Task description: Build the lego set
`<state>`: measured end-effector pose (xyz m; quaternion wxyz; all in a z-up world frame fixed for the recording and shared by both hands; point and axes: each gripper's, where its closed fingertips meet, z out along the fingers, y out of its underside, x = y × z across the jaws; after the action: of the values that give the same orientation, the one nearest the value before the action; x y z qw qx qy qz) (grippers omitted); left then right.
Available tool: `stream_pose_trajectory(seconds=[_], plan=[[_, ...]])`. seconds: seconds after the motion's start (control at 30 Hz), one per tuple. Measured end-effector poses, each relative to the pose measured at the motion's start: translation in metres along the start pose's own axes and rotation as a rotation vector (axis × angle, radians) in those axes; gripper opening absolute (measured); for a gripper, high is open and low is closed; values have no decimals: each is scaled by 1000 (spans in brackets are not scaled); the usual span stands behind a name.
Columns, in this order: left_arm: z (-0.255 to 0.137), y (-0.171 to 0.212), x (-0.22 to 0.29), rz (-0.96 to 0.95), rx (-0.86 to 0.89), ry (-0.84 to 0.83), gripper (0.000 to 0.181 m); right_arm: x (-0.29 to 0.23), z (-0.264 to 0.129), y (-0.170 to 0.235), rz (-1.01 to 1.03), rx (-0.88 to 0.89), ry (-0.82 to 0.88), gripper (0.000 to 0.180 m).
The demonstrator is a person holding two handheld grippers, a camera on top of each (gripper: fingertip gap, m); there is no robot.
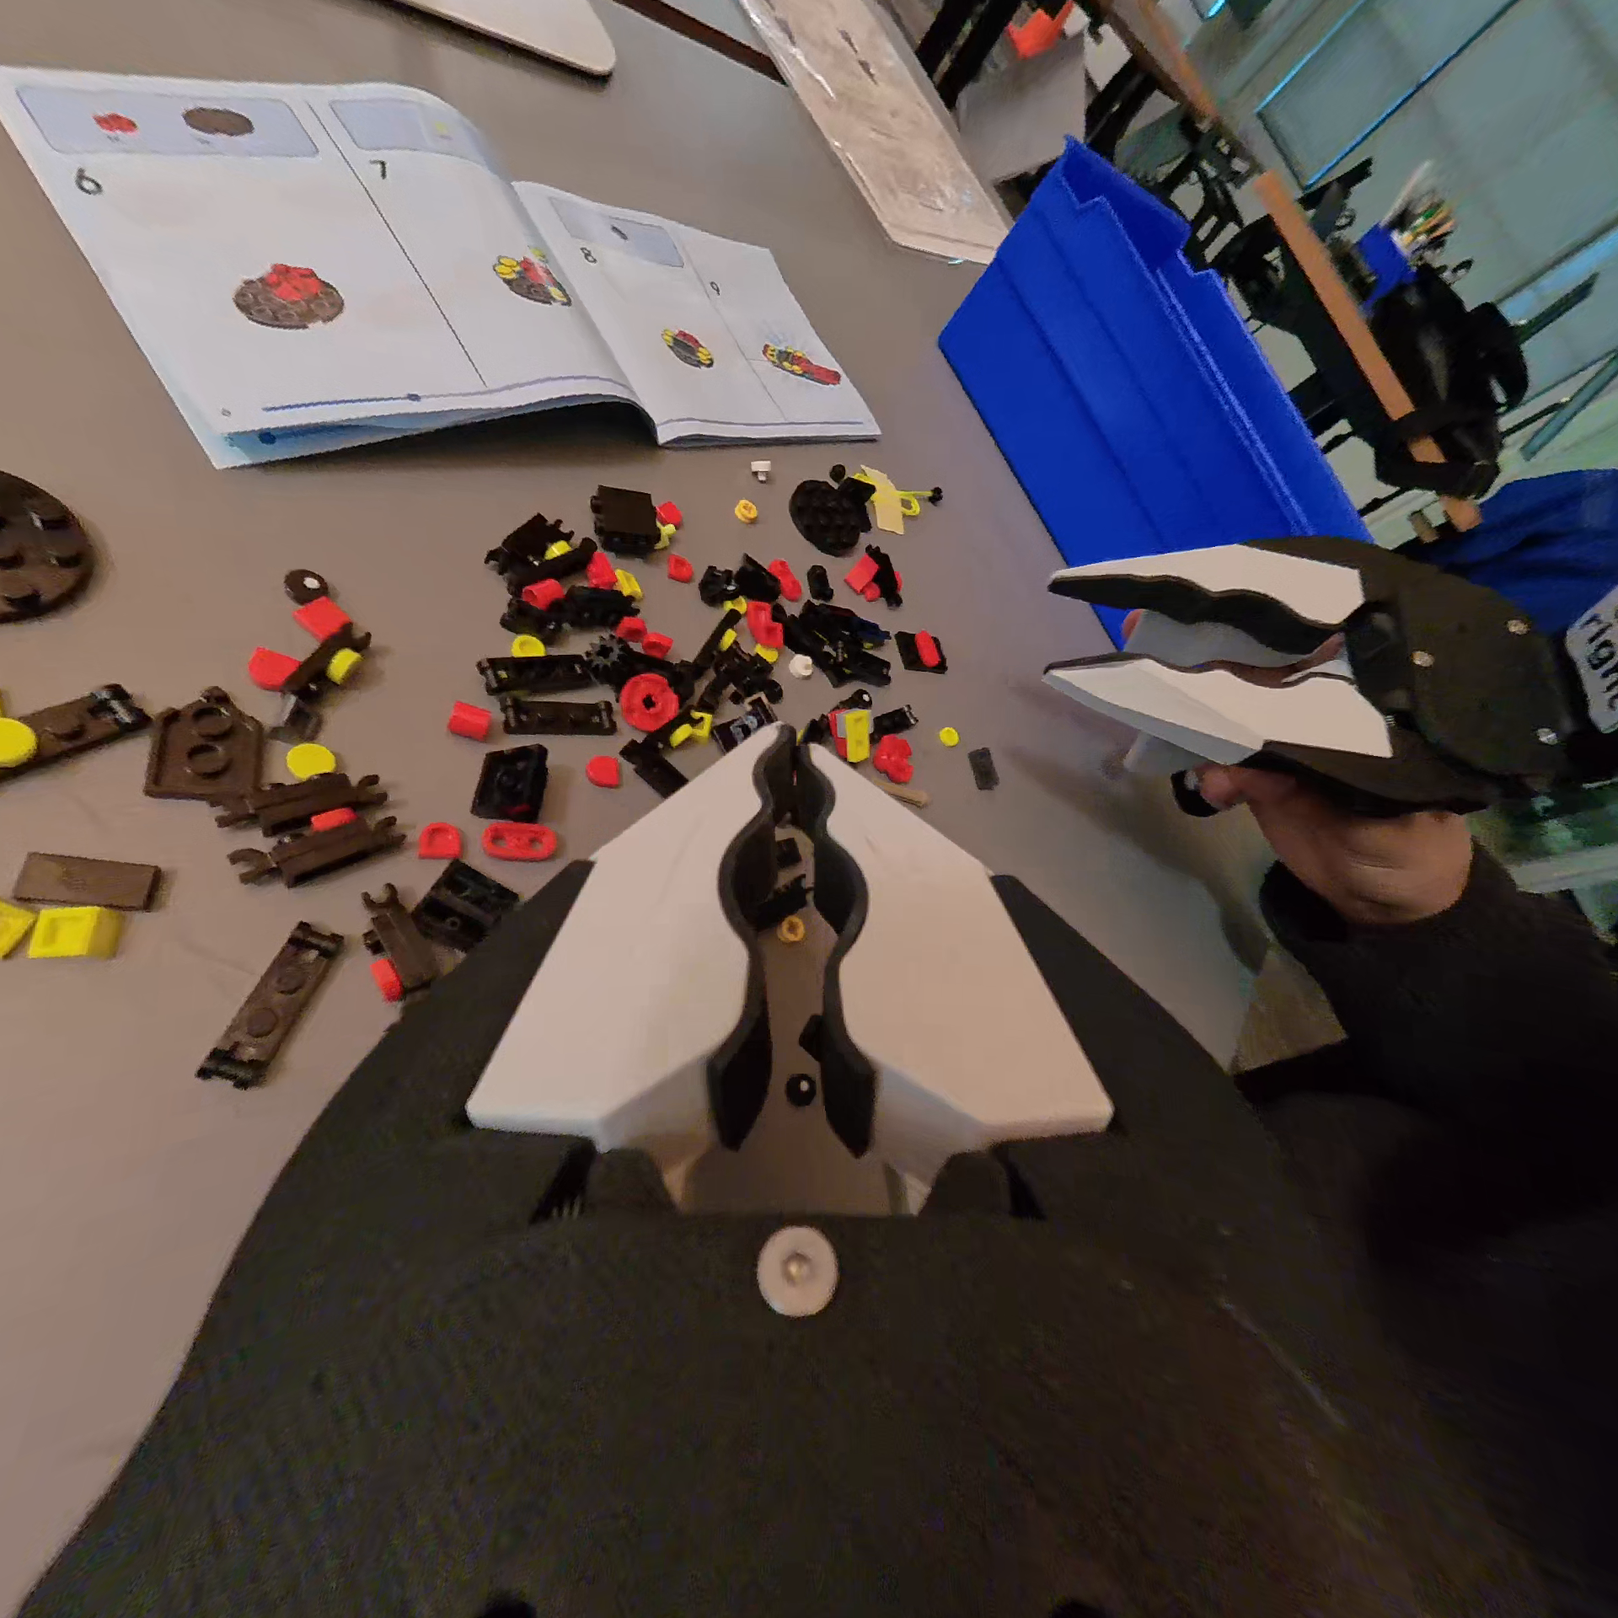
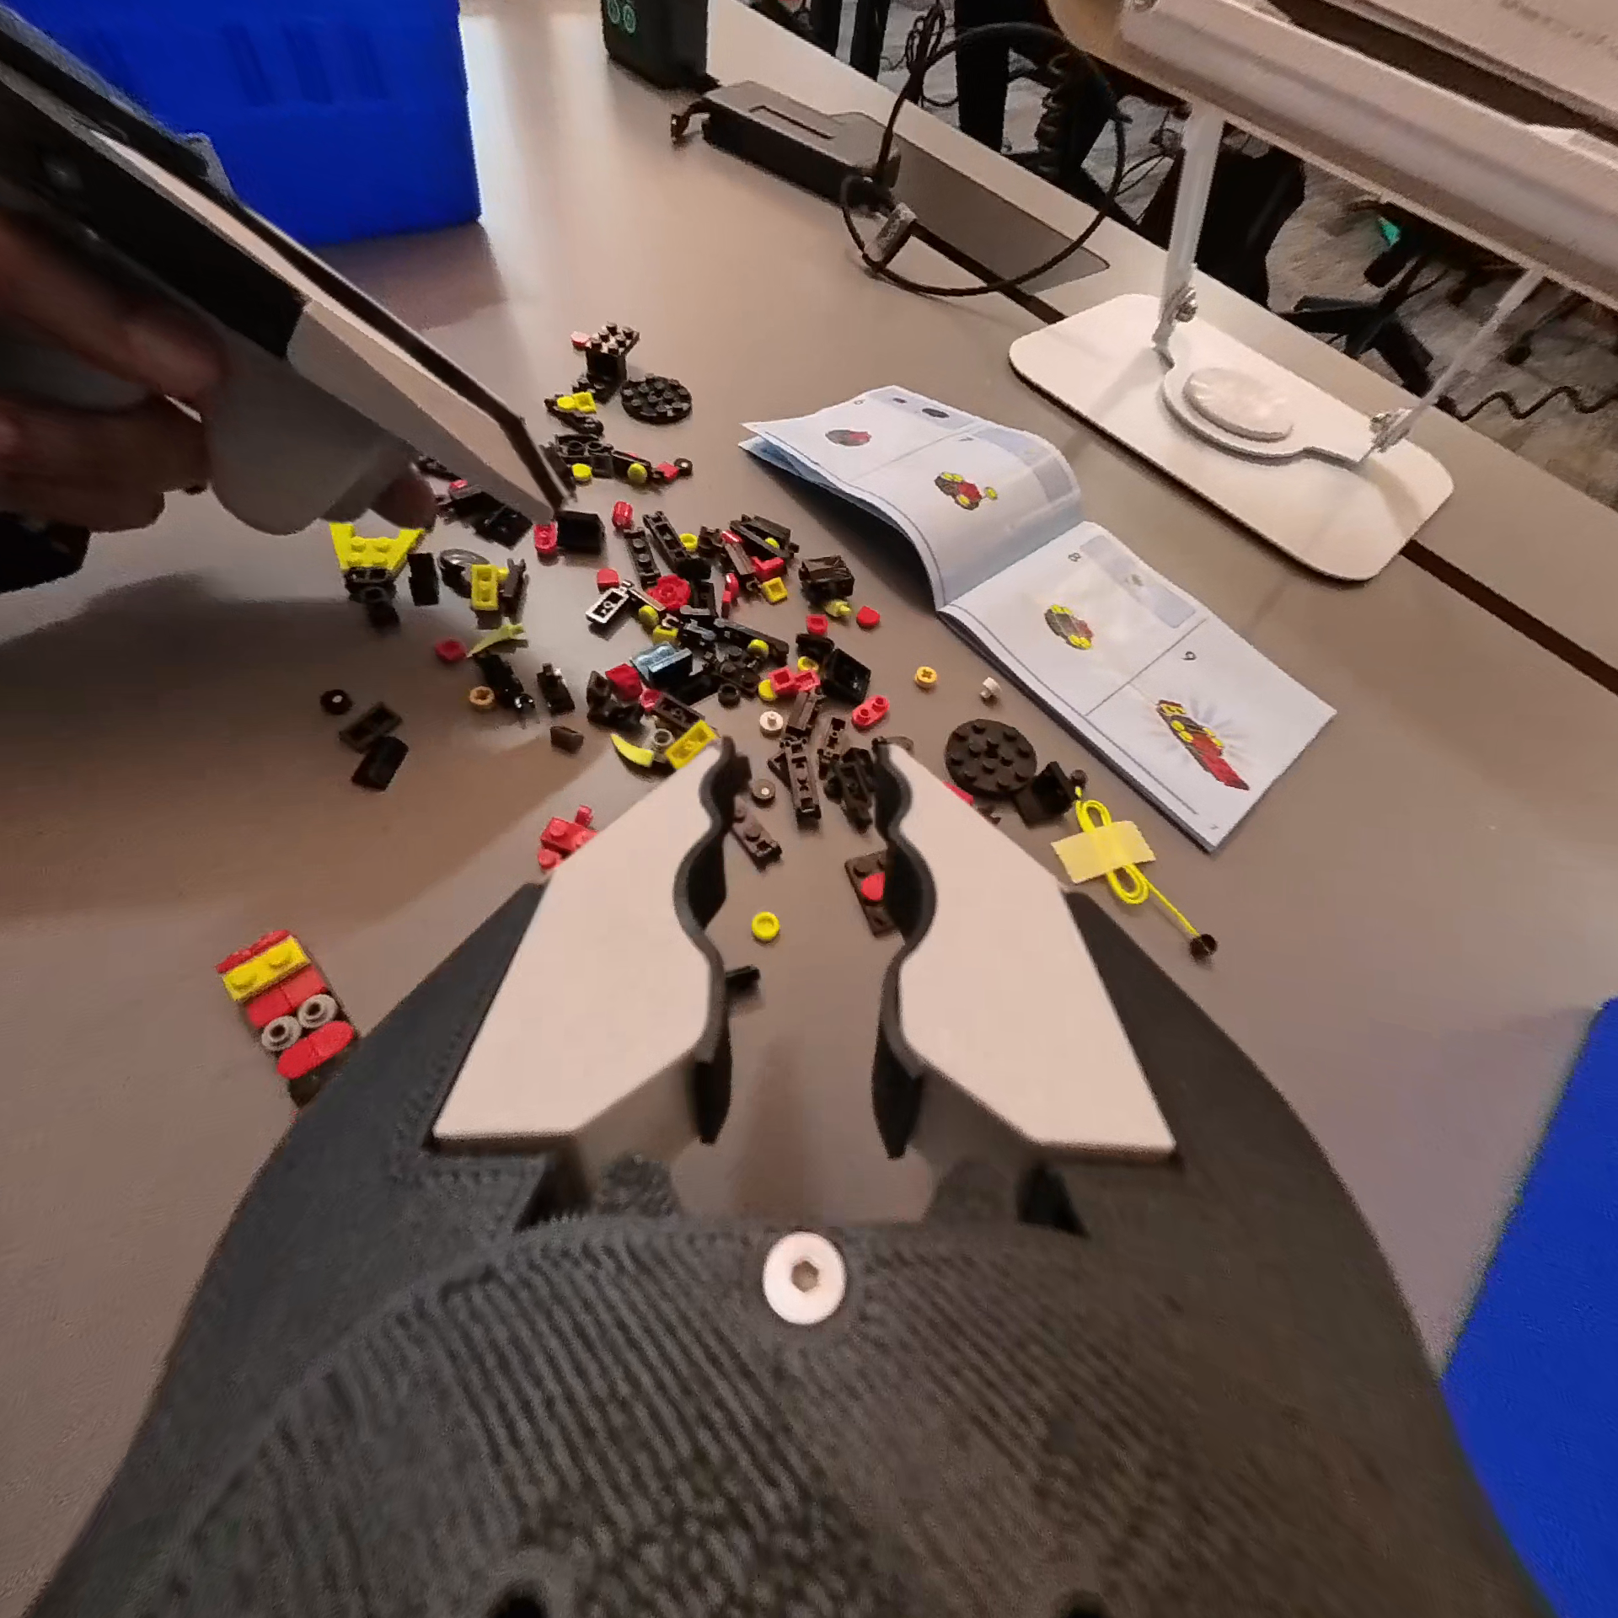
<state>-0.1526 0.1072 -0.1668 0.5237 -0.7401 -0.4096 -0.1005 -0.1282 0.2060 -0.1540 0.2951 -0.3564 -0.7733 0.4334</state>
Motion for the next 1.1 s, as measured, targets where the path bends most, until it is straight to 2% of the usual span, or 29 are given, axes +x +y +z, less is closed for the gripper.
stream_pose_trajectory(seconds=[0.03, 0.17, 0.4, 0.67, 0.83, 1.1], plan=[[0, 1, 1, -7, -4, 9, 0, 0, 2, 2, -6, -9, -1, 32], [1, 4, -2, -12, -19, 4, 0, 6, 12, 17, -37, -86, 24, 59], [6, 12, -7, -11, -67, -32, 0, -1, 20, 24, 106, -115, -82, 75], [5, 11, -5, -88, -60, 29, 0, 16, 19, 28, 86, -113, -23, 67], [3, 10, -7, -118, -54, 37, 0, 12, 23, 30, 65, -116, -33, 45], [-2, 4, -24, -124, -26, -16, 0, 9, 26, 35, 51, -142, -39, 46]])
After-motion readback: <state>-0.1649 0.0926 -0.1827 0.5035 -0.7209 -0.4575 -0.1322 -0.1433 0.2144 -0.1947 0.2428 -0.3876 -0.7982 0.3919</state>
